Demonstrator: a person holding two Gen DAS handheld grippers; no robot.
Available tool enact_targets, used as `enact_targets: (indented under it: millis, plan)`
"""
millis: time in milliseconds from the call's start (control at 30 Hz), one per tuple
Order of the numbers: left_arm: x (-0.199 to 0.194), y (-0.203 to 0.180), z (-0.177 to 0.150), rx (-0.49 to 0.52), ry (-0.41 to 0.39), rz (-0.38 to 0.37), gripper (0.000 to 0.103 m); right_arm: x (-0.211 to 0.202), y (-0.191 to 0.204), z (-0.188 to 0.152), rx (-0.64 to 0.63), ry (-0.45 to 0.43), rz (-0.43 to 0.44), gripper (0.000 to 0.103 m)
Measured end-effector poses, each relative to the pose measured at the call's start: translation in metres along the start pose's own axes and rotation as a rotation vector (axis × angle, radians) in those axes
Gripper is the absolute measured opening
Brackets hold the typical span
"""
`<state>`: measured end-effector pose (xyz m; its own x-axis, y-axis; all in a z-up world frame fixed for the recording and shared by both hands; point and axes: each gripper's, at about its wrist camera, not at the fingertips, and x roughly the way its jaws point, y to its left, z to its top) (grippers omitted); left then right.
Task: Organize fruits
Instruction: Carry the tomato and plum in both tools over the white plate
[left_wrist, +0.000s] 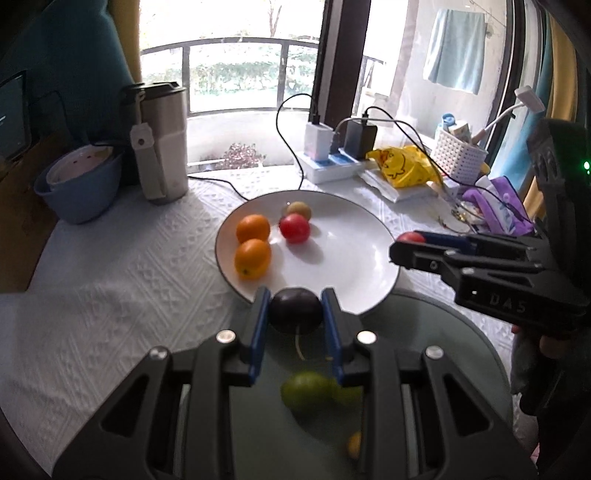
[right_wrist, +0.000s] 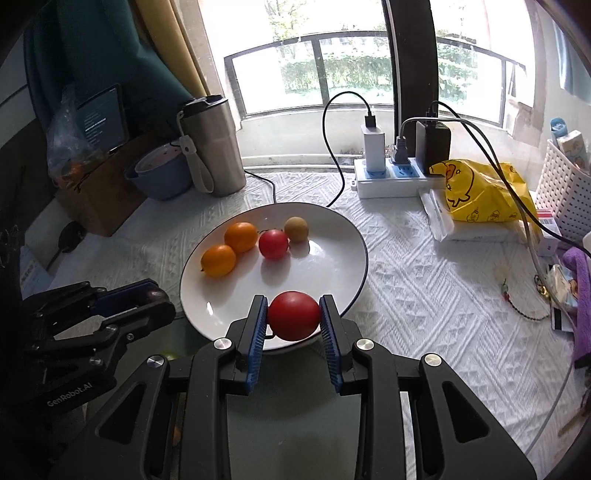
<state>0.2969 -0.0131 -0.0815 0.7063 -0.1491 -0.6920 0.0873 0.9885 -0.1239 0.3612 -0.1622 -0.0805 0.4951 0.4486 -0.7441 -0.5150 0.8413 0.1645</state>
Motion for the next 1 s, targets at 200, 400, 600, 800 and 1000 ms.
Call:
enact_targets:
  millis: [200, 400, 600, 800, 1000]
  plan:
    - [0.024, -0.002, 0.012, 0.009, 0.004, -0.007, 0.029, 0.020, -0.009, 0.009, 0.003, 0.011, 0.001, 0.031]
    - [0.045, -0.003, 0.027, 0.015, 0.018, -0.018, 0.029, 0.039, -0.015, 0.018, 0.010, 0.031, 0.008, 0.031]
    - [0.064, -0.002, 0.035, 0.040, 0.044, -0.022, 0.029, 0.053, -0.019, 0.026, 0.010, 0.038, 0.002, 0.031]
    - [0.072, 0.003, 0.037, 0.027, 0.061, -0.025, 0.030, 0.065, -0.021, 0.030, 0.016, 0.047, -0.007, 0.031]
    - [0.072, 0.005, 0.038, 0.016, 0.062, -0.030, 0.030, 0.067, -0.021, 0.031, 0.020, 0.052, -0.017, 0.031]
